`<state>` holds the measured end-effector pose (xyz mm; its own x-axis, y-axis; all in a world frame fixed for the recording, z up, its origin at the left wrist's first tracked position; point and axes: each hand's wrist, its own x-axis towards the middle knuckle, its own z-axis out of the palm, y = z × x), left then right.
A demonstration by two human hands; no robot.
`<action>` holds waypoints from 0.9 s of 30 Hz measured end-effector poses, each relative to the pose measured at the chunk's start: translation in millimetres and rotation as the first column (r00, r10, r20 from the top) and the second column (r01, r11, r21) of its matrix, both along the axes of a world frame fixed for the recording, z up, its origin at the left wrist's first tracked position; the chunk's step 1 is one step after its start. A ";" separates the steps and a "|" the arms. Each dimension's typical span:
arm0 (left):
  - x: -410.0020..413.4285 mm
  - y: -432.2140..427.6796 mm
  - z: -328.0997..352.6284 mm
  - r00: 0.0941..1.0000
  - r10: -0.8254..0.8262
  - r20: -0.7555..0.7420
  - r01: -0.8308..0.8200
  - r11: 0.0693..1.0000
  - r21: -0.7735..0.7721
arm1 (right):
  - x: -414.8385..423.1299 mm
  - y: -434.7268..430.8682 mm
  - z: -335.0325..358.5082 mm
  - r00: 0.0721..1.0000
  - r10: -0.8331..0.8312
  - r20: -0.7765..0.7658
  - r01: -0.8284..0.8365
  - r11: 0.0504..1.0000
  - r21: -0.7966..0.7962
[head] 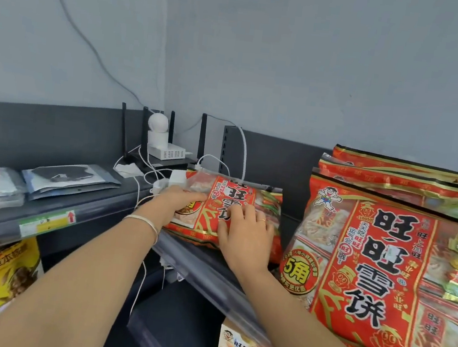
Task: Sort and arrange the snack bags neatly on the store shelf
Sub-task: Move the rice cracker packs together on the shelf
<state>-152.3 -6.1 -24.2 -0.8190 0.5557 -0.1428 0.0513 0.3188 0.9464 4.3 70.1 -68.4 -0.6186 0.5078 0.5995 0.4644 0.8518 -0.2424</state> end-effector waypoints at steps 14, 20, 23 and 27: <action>39.7 -108.0 32.8 0.855 0.351 -0.382 -0.102 0.835 0.540 | 5.3 -20.8 35.7 0.925 0.073 -0.373 -0.267 0.822 -0.502; 66.3 -137.0 44.0 0.854 0.336 -0.397 -0.024 0.788 0.615 | 19.9 -39.3 72.0 0.819 -0.059 -0.571 -0.424 0.608 -0.671; 87.8 -126.5 47.3 0.874 0.298 -0.383 0.035 0.749 0.662 | 51.9 -41.2 80.9 0.795 -0.108 -0.597 -0.360 0.708 -0.607; 138.6 -88.5 51.9 0.889 0.129 -0.440 0.218 0.726 0.652 | 123.1 -25.5 87.0 0.748 -0.254 -0.614 -0.158 0.829 -0.536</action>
<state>-13.7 -94.6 27.7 -0.6645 0.3948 0.6345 0.4969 -0.4008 0.7697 127.4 44.6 18.5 -0.1561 0.8766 0.4553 0.0563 0.4680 -0.8819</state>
